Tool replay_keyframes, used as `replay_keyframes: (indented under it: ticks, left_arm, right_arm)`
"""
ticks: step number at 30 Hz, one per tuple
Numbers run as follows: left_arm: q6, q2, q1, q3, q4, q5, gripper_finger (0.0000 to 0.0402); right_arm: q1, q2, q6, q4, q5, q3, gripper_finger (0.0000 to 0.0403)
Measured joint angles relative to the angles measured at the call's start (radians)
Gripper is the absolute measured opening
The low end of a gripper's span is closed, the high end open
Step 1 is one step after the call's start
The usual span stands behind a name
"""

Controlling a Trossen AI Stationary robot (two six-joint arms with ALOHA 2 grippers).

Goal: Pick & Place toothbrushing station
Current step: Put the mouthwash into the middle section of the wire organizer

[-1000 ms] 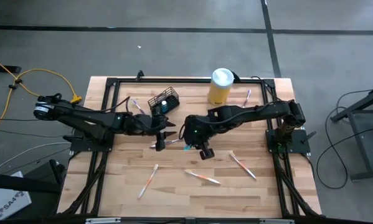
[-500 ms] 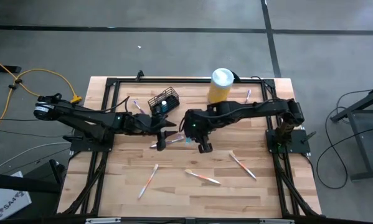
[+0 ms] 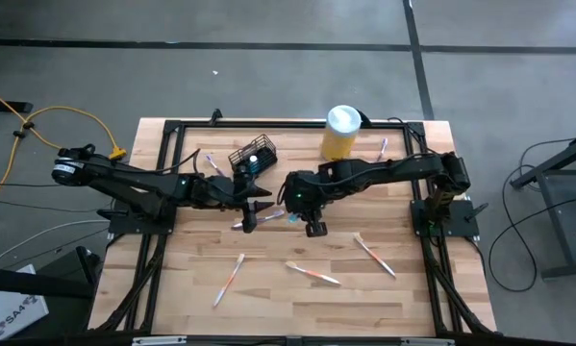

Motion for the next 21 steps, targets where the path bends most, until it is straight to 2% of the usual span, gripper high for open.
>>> replay_keyframes:
  ticks: [6, 15, 21]
  left_arm:
    - [0.058, 0.000, 0.000, 0.000, 0.001, 0.000, 0.0142]
    - [0.062, 0.001, 0.000, 0.000, 0.000, 0.000, 0.0142]
    - [0.102, 0.069, -0.001, 0.000, 0.019, 0.050, 0.0142]
  right_arm:
    - [0.000, 0.000, -0.023, 0.005, -0.002, 0.000, 0.0085]
    - [0.001, 0.000, -0.036, 0.012, -0.004, 0.000, 0.0085]
    - [0.002, 0.000, -0.039, 0.047, -0.012, 0.000, 0.0085]
